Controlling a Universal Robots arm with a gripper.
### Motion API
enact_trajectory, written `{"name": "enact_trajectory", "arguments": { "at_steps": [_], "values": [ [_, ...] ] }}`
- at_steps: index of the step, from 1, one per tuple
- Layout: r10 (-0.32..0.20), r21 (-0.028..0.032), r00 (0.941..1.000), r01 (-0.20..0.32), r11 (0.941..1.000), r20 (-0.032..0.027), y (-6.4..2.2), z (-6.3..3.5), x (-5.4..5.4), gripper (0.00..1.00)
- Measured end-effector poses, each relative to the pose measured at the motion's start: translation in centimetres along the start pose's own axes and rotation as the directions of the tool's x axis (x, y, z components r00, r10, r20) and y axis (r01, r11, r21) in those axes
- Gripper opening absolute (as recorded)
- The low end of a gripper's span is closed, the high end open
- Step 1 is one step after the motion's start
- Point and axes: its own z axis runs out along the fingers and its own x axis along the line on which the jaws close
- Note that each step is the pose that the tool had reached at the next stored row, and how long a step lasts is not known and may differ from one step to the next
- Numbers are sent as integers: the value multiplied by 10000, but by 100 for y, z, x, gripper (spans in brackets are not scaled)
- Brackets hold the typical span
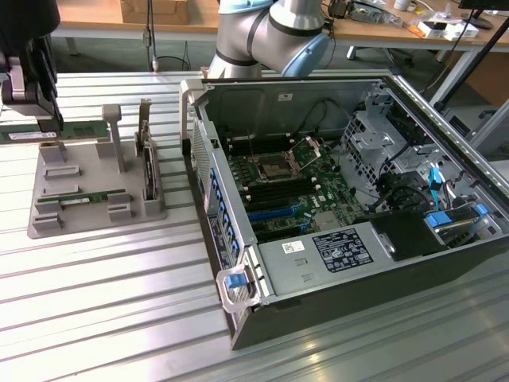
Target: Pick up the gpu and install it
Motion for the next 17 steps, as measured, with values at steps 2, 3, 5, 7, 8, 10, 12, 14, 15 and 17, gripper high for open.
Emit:
{"name": "enact_trajectory", "arguments": {
  "at_steps": [2, 3, 5, 7, 8, 10, 12, 14, 15, 17],
  "values": [
    [-1, 0, 10000, 1, 10000, 4, 1, -33, -1, 12],
    [-1, 0, 10000, 1, 10000, 7, 2, -55, -2, 12],
    [-1, -1, 10000, 1, 10000, 11, 3, -90, -3, 12],
    [-1, 0, 10000, 1, 10000, 17, 5, -135, -5, 12],
    [-1, -1, 10000, 1, 10000, 19, 6, -160, -6, 12],
    [-1, 0, 10000, 1, 10000, 25, 8, -211, -8, 12],
    [-1, -1, 10000, 1, 10000, 30, 10, -260, -10, 12],
    [-2, -1, 10000, 2, 10000, 33, 11, -297, -11, 12],
    [-1, 0, 10000, 1, 10000, 37, 13, -333, -12, 12],
    [-1, -1, 10000, 1, 10000, 41, 14, -382, -14, 12]
  ]
}}
